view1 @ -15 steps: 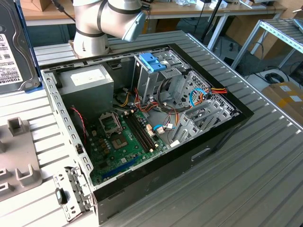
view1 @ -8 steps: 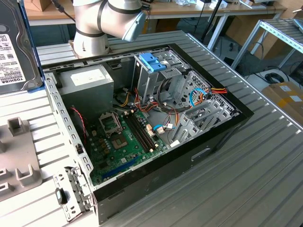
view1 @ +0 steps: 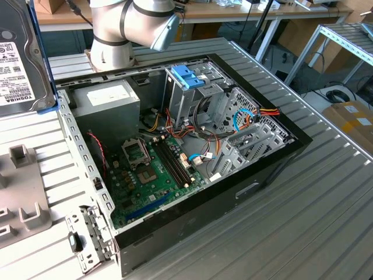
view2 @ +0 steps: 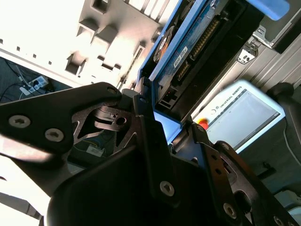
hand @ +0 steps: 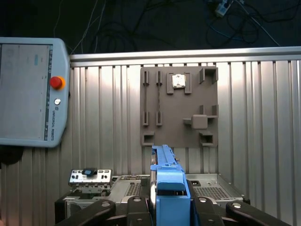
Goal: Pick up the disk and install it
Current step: 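Pick up the disk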
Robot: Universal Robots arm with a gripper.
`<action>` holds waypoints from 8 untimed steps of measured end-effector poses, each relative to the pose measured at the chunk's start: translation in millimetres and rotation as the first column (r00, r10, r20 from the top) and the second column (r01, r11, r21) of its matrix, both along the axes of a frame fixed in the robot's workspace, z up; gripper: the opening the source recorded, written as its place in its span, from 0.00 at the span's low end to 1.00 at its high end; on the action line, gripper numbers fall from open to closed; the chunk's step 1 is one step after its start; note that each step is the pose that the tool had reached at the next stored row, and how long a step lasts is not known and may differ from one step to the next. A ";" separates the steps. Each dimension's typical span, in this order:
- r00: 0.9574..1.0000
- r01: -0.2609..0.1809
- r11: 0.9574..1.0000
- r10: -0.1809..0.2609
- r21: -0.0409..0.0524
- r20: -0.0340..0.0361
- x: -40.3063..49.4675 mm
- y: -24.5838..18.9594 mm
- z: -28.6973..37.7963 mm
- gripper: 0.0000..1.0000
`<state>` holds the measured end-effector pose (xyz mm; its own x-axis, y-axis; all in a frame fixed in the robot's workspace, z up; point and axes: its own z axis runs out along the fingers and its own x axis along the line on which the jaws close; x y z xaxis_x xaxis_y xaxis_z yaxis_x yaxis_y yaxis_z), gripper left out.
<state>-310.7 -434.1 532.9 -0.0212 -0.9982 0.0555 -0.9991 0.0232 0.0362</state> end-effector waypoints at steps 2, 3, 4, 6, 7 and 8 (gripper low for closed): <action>1.000 0.000 1.000 0.000 0.000 0.000 1.0 0.0 -0.2 0.37; 1.000 0.000 1.000 0.000 0.000 0.000 1.3 0.0 -0.2 0.37; 1.000 0.000 1.000 0.000 0.000 0.000 1.8 0.0 -0.2 0.37; 1.000 0.000 1.000 0.000 0.000 0.000 2.7 0.0 -0.3 0.37; 1.000 0.000 1.000 0.000 0.000 0.000 3.1 0.0 -0.3 0.37; 1.000 0.000 1.000 0.000 0.000 0.000 3.7 0.0 -0.5 0.37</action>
<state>-307.0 -434.1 532.4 -0.0213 -0.9982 0.0556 -0.9991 0.0234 0.0362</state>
